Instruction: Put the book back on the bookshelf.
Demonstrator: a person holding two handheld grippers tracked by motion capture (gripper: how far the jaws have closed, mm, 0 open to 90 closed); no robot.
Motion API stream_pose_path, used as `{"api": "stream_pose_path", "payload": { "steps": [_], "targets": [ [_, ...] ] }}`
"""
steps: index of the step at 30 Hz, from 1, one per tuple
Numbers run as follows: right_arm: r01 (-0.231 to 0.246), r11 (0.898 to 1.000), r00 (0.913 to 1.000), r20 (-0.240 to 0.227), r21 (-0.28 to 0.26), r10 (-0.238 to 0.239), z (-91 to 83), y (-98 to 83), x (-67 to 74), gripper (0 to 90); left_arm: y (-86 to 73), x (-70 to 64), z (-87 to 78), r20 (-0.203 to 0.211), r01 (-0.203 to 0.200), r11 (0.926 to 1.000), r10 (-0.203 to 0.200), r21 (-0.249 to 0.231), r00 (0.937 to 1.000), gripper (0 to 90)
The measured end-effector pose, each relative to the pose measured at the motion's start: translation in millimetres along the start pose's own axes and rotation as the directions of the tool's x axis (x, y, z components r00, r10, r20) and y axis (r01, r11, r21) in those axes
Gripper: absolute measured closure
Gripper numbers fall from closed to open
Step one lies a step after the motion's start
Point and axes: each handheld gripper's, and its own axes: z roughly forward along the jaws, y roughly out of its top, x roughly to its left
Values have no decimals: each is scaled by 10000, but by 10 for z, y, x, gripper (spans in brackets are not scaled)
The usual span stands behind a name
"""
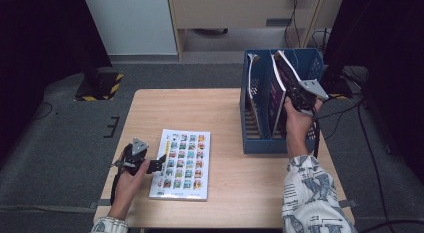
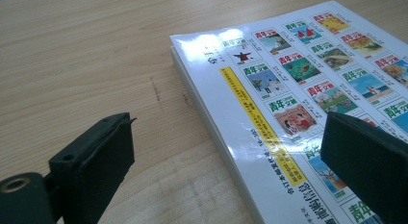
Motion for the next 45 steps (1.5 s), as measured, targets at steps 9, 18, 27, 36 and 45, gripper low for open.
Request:
{"api": "stream_pose_path", "payload": {
  "steps": [9,18,27,36,45],
  "targets": [
    [179,9995,9995,-261,269,-172,-12,-46,57,829,2,-5,-2,-1,-26,10000,26,11,10000,44],
    [506,9979,9980,-402,398,-490,-22,-40,126,802,4,-13,1,1,-35,10000,35,36,10000,44],
    [674,9967,9967,-490,444,-652,-74,-30,130,725,2,-6,-1,-25,-25,10000,25,15,10000,44],
    [699,9963,9959,-611,503,-667,-127,-57,124,685,3,-21,5,-25,-54,10000,54,35,10000,44],
    [910,9945,9941,-634,520,-876,-206,-59,107,643,2,-19,8,-47,-54,10000,54,48,10000,44]
  ]
}}
